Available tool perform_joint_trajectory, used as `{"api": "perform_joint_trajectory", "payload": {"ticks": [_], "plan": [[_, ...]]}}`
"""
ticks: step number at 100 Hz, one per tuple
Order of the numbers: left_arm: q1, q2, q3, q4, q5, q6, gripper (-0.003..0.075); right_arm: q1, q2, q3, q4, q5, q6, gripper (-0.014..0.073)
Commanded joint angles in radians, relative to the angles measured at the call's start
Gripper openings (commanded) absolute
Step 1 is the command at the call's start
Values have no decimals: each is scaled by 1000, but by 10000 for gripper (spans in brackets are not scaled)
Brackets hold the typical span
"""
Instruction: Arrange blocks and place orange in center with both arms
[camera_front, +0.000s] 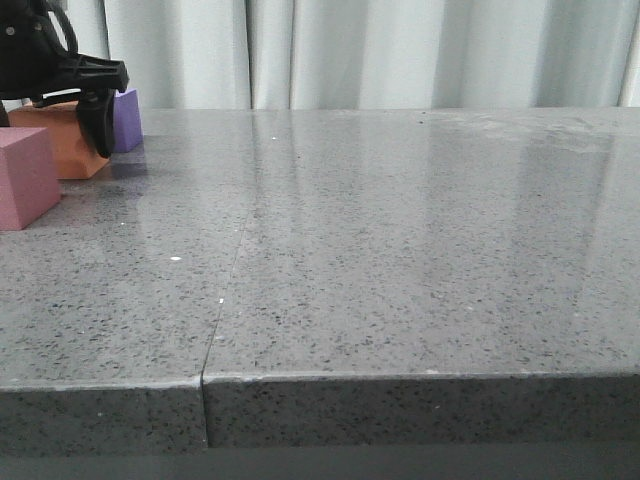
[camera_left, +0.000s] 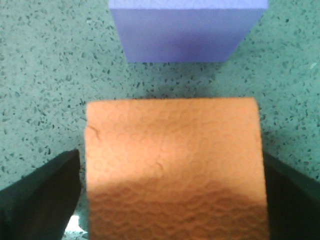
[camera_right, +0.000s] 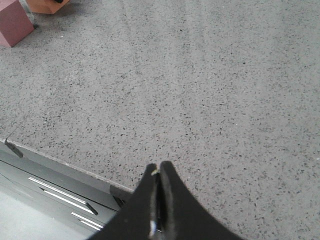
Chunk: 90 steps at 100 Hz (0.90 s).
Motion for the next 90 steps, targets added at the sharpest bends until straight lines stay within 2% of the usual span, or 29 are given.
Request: {"api": "perform_joint_trajectory", "payload": {"ticks": [1, 27, 37, 47, 66, 76, 90], "plan": [[0, -72, -25, 2, -34, -9, 627, -3, 9, -26, -3, -65, -11, -67], [-11, -161, -25, 9, -34, 4, 624, -3, 9, -26, -3, -65, -11, -67], [-11, -204, -25, 9, -27, 4, 584, -3, 9, -26, -3, -65, -11, -67], [-11, -249, -25, 17, -26, 4, 465, -3, 9, -26, -3, -65, -11, -67], [-11, -319, -21, 17, -22, 13, 122, -3, 9, -26, -3, -65, -11, -67], [-11, -364, 2, 18, -24, 15, -22, -3, 9, -26, -3, -65, -11, -67], [-11, -439, 60, 21, -30, 15, -20, -3, 9, -26, -3, -65, -11, -67]]}}
